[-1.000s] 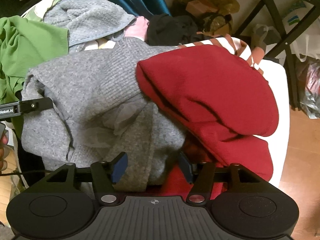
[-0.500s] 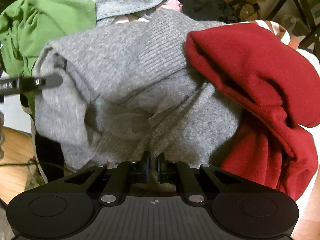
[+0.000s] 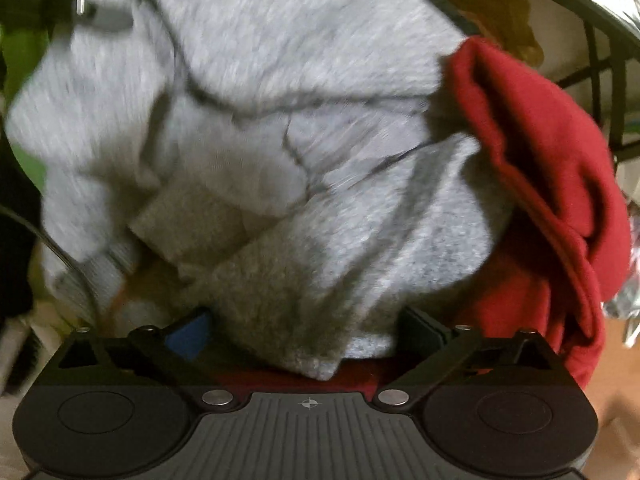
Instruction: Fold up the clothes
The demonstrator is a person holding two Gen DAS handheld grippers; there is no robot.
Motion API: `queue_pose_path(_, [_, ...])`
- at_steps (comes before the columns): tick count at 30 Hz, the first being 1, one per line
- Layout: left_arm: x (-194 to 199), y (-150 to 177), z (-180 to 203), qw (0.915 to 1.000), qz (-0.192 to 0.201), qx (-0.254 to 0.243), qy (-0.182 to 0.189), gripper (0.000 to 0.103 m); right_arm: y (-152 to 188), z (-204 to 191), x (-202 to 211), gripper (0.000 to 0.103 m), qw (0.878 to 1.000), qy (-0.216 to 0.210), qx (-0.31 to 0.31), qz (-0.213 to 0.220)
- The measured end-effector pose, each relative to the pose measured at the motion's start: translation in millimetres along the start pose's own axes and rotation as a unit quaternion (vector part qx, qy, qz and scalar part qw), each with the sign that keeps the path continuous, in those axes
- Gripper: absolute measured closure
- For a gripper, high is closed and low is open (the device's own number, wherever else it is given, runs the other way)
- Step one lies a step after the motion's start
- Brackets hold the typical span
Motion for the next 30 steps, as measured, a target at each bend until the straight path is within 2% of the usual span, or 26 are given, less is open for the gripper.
queue_pose_path(2, [0.9, 0.7, -1.2, 1.0000, 0.001, -0.004, 0.004, 0.088, -1.7, -3.5, -5.4, 0.005, 1.000, 0.009, 0.011, 0.005])
queue_pose_path(4, [1.9, 1.6, -1.4, 0.9999, 0.001, -0.009, 0.007, 0.088, -5.4, -6.6, -7.8, 0.016, 1.000, 0.010, 0.013, 0.011])
queue_pose_path(5, [2.7, 1.9, -1.3, 0.9999, 0.002, -0.011, 0.009, 0.088, -8.7, -7.6, -5.8, 0.032, 1.000, 0.002, 0.006, 0.014])
queue_pose_path(6, [4.2, 1.8, -1.1, 0.9999, 0.004, -0.013, 0.011, 0.088, -12.8, -8.5, -1.0, 0.052, 1.000, -0.011, -0.003, 0.022])
queue_pose_path(7, [6.0, 1.6, -0.8, 0.9998, 0.007, -0.015, 0.012, 0.088, -17.7, -8.6, 6.2, 0.060, 0.999, -0.027, -0.017, 0.032])
queue_pose_path(8, [8.8, 0.7, -0.2, 0.9996, 0.014, -0.017, 0.015, 0.090, -22.9, -8.4, 14.0, 0.074, 0.998, -0.044, -0.031, 0.042])
queue_pose_path(9, [12.6, -0.6, 0.7, 0.9994, 0.022, -0.018, 0.019, 0.090, -28.0, -8.1, 21.9, 0.082, 0.996, -0.061, -0.045, 0.052])
queue_pose_path(12, [27.0, -7.3, 0.4, 0.9981, 0.048, -0.009, 0.038, 0.092, -46.3, -8.8, 51.8, 0.086, 0.984, -0.119, -0.088, 0.098])
queue_pose_path(16, [53.7, -19.3, -1.5, 0.9953, 0.088, -0.013, 0.037, 0.093, -77.0, -34.5, 88.4, 0.086, 0.971, -0.162, -0.077, 0.158])
queue_pose_path(21, [98.1, -35.9, -16.0, 0.9888, 0.149, -0.003, 0.006, 0.093, -127.9, -63.1, 133.3, 0.086, 0.951, -0.211, -0.046, 0.222])
queue_pose_path(24, [127.9, -43.4, -28.7, 0.9823, 0.186, 0.007, -0.020, 0.093, -144.4, -83.3, 159.9, 0.086, 0.937, -0.244, -0.012, 0.251])
queue_pose_path(27, [145.2, -42.9, -38.2, 0.9785, 0.203, 0.010, -0.037, 0.093, -142.9, -95.6, 168.4, 0.086, 0.927, -0.273, 0.007, 0.259])
queue_pose_path(28, [145.0, -41.3, -41.0, 0.9790, 0.199, 0.011, -0.041, 0.093, -138.9, -98.1, 164.1, 0.086, 0.928, -0.273, 0.010, 0.253])
queue_pose_path(30, [137.6, -36.3, -46.1, 0.9820, 0.182, 0.011, -0.049, 0.093, -132.9, -101.0, 143.5, 0.084, 0.939, -0.259, 0.011, 0.227])
Point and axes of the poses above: each gripper's, at about its wrist camera, not at the fingertips, and x roughly against the way its jaws point, z to its right, y to its underside, the point moved 6 cm from there along -x, roughly the way its jaws point, and after that the axes turned 13 degrees about -x, right-handed, at the moved point
